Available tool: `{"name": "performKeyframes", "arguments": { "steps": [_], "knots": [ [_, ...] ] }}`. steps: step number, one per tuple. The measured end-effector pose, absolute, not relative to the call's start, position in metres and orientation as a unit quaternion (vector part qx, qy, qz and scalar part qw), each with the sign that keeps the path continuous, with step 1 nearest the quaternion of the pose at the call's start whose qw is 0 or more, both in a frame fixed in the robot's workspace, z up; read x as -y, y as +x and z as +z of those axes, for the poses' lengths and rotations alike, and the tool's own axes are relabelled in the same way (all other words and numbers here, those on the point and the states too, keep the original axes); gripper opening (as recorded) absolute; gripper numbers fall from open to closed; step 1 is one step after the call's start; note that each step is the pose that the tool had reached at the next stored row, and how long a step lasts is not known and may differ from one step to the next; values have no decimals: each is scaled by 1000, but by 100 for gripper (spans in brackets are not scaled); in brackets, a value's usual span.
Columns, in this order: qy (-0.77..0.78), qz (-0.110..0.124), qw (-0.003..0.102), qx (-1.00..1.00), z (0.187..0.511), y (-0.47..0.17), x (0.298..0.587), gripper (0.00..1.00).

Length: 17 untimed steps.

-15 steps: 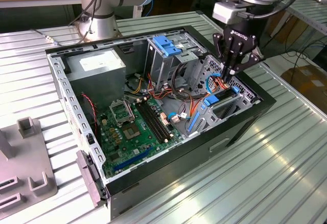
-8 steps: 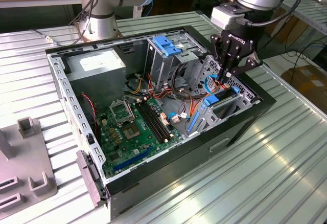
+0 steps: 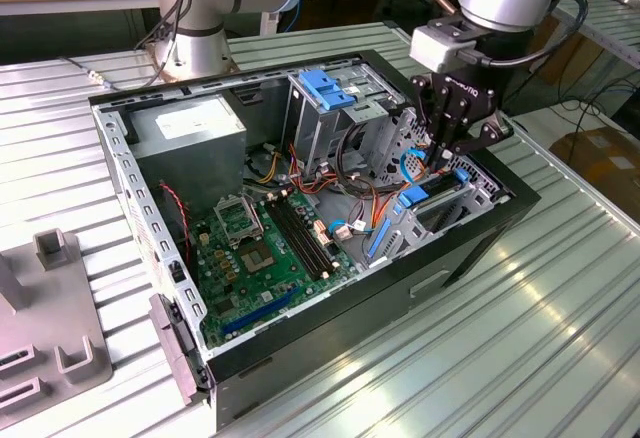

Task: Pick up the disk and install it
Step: 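Insert the second disk wire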

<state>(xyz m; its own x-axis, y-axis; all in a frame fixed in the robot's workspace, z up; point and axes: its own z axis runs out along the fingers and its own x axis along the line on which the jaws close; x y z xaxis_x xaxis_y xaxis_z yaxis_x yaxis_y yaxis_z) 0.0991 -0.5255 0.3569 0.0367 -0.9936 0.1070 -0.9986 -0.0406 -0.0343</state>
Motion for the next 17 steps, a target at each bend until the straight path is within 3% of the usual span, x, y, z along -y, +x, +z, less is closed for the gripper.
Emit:
{"name": "performKeyframes", "arguments": {
  "steps": [8, 14, 17],
  "knots": [
    [727, 51, 7, 685, 353, 96, 535, 16],
    [732, 51, 2, 679, 351, 92, 539, 16],
    [734, 40, -15, 678, 350, 92, 544, 16]
  ]
}}
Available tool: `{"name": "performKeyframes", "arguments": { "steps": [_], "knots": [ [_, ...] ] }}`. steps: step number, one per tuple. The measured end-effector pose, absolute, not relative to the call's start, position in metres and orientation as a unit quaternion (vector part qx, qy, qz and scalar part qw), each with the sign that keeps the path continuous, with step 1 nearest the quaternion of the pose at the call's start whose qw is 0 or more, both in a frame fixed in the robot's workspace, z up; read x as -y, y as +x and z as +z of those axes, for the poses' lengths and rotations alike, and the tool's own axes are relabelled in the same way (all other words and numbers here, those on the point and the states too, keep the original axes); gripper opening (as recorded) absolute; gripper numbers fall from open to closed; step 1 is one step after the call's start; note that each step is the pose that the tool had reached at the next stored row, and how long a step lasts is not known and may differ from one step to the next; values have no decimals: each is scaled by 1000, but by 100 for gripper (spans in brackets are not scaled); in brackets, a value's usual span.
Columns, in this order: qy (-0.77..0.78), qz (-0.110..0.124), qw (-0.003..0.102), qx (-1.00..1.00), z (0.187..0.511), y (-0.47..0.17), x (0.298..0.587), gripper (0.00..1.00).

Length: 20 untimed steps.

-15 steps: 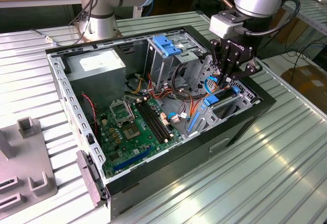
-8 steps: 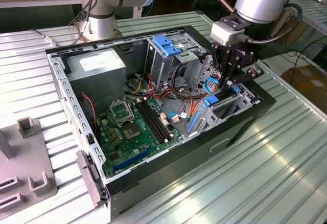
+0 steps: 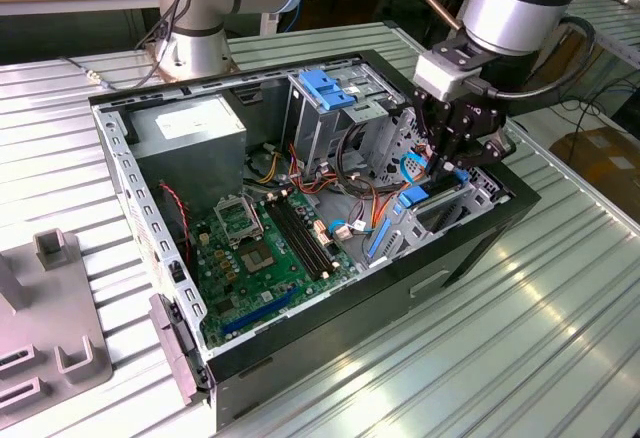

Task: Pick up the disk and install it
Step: 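Insert the second disk wire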

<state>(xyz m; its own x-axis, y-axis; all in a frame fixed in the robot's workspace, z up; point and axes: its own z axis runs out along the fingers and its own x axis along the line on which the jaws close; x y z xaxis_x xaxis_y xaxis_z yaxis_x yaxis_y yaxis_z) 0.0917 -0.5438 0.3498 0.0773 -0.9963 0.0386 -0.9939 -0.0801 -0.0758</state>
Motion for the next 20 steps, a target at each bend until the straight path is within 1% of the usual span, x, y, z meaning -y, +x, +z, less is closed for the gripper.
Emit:
{"name": "performKeyframes", "arguments": {
  "steps": [2, 3, 6, 14, 18, 19, 20],
  "knots": [
    [-734, -31, 25, -678, 350, 92, 546, 16],
    [-734, -30, 27, -678, 349, 92, 548, 16],
    [-735, -29, 28, -677, 348, 92, 553, 16],
    [-737, -32, 40, -674, 347, 90, 555, 16],
    [-739, -34, 43, -672, 346, 86, 557, 16],
    [-740, -40, 52, -670, 346, 85, 559, 16],
    [-740, -39, 53, -670, 348, 85, 559, 16]
  ]
}}
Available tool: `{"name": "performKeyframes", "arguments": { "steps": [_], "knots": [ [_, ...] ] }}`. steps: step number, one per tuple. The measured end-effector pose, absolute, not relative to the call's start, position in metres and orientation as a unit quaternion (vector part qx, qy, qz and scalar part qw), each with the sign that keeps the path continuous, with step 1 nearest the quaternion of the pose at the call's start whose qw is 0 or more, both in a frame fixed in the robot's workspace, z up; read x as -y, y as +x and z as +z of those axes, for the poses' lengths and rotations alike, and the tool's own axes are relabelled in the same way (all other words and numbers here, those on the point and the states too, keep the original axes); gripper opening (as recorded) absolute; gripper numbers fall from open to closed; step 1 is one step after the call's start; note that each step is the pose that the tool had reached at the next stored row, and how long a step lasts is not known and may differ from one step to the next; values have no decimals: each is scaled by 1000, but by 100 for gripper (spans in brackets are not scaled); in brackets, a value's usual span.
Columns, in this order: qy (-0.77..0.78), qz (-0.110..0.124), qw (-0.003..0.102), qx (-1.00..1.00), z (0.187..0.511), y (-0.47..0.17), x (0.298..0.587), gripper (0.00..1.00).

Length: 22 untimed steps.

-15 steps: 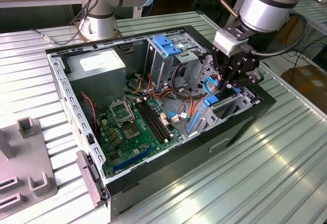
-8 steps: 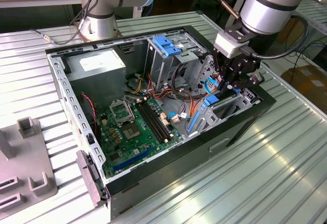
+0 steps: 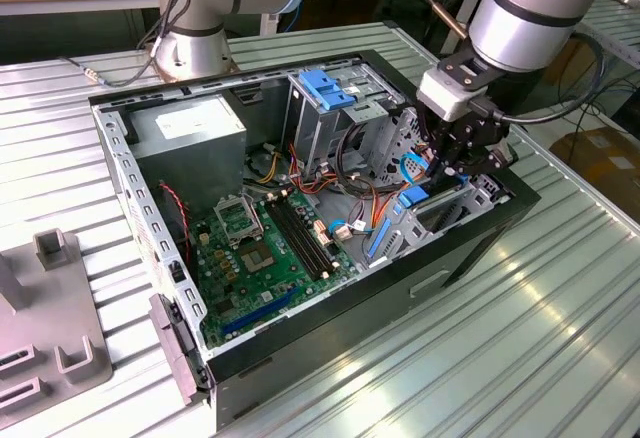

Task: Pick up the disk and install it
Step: 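Insert the second disk wire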

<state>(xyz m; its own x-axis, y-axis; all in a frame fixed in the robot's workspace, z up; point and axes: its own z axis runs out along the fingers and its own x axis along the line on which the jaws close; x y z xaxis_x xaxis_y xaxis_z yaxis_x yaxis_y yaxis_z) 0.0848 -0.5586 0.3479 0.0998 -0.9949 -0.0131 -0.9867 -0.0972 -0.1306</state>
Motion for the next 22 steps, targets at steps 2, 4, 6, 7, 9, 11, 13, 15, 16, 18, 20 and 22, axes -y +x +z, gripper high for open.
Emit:
{"name": "performKeyframes", "arguments": {
  "steps": [2, 4, 6, 7, 9, 11, 13, 15, 16, 18, 20, 22],
  "knots": [
    [-740, -39, 54, -670, 342, 86, 559, 16],
    [-740, -38, 55, -670, 340, 86, 559, 16],
    [-740, -38, 55, -670, 340, 86, 559, 16],
    [-740, -38, 55, -670, 340, 86, 559, 16],
    [-740, -38, 55, -670, 340, 86, 559, 17],
    [-740, -38, 55, -670, 346, 86, 559, 24],
    [-740, -38, 55, -670, 354, 86, 559, 24],
    [-740, -38, 55, -670, 355, 86, 559, 24],
    [-740, -38, 55, -670, 355, 86, 559, 24],
    [-740, -38, 55, -670, 356, 86, 559, 10],
    [-740, -38, 55, -670, 356, 86, 559, 10],
    [-740, -38, 55, -670, 356, 86, 559, 10]
  ]
}}
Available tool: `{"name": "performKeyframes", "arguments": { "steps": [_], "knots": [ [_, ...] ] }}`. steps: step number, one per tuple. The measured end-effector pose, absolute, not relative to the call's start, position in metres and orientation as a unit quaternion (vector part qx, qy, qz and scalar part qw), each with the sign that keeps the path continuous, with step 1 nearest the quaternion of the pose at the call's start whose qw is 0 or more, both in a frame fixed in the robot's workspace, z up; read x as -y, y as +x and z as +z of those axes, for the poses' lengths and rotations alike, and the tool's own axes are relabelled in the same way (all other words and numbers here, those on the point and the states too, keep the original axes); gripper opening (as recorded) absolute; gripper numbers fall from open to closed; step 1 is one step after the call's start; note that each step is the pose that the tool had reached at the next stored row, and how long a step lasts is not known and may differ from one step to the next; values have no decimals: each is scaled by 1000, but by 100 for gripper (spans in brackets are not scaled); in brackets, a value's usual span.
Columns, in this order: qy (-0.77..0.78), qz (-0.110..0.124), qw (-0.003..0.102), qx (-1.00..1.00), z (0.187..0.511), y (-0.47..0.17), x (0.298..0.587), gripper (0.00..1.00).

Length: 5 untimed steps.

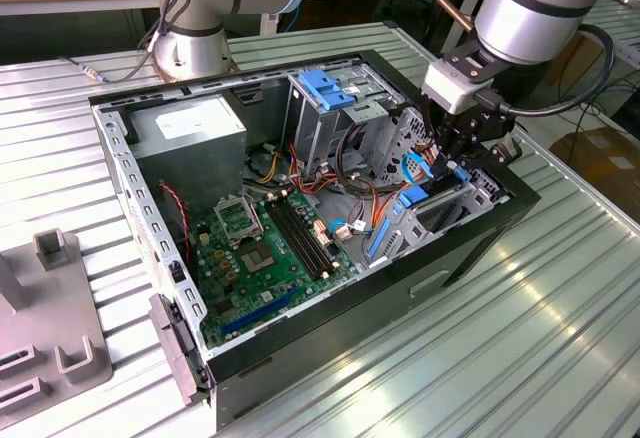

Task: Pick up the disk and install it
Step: 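Insert the second disk wire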

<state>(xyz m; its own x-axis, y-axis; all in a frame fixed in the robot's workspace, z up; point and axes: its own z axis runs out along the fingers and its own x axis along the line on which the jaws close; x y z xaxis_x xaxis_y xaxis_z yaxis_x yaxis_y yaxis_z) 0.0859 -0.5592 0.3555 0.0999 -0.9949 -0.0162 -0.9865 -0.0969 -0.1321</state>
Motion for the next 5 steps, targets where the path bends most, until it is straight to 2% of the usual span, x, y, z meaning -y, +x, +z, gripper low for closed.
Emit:
{"name": "performKeyframes", "arguments": {
  "steps": [5],
  "knots": [
    [-740, -39, 54, -670, 356, 86, 559, 10]
  ]
}}
